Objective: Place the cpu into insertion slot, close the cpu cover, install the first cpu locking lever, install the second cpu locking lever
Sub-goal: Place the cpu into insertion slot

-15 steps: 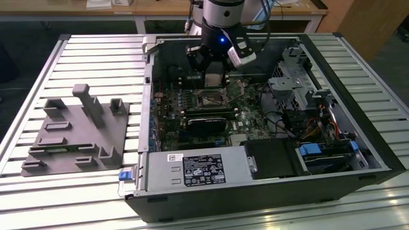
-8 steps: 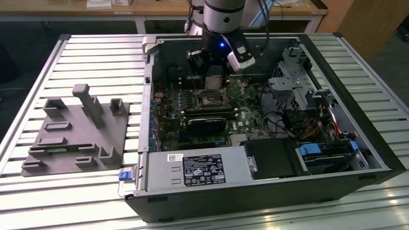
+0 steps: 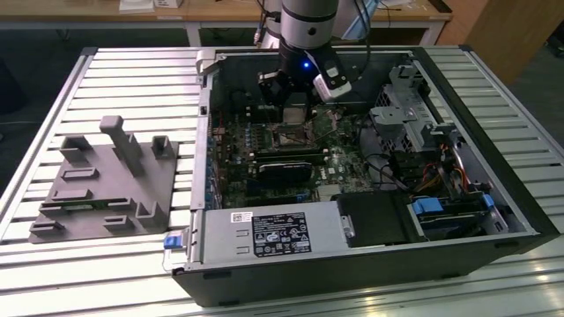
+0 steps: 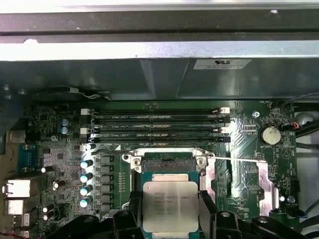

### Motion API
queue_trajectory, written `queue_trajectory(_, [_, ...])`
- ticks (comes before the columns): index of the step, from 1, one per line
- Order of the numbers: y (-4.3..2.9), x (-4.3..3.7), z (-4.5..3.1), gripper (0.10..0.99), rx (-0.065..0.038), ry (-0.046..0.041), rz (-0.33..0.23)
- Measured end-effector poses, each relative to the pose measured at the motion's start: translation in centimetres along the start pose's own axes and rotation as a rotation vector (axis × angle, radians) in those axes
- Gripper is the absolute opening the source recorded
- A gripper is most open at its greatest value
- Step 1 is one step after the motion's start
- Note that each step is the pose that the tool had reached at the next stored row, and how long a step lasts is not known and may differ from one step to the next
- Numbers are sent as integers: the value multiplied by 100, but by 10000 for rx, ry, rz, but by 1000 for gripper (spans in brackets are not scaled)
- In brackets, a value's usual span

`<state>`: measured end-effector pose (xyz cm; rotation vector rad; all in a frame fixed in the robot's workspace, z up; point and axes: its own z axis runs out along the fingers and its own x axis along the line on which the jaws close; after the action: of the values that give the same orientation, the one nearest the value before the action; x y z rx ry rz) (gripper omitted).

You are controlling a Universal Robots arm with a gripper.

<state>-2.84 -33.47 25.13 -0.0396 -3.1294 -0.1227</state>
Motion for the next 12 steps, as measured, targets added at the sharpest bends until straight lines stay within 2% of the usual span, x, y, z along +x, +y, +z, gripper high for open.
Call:
queue_trajectory(4, [0, -1, 4, 537, -4, -21, 259])
queue_trajectory(12, [-1, 0, 20, 537, -18, -132, 1680])
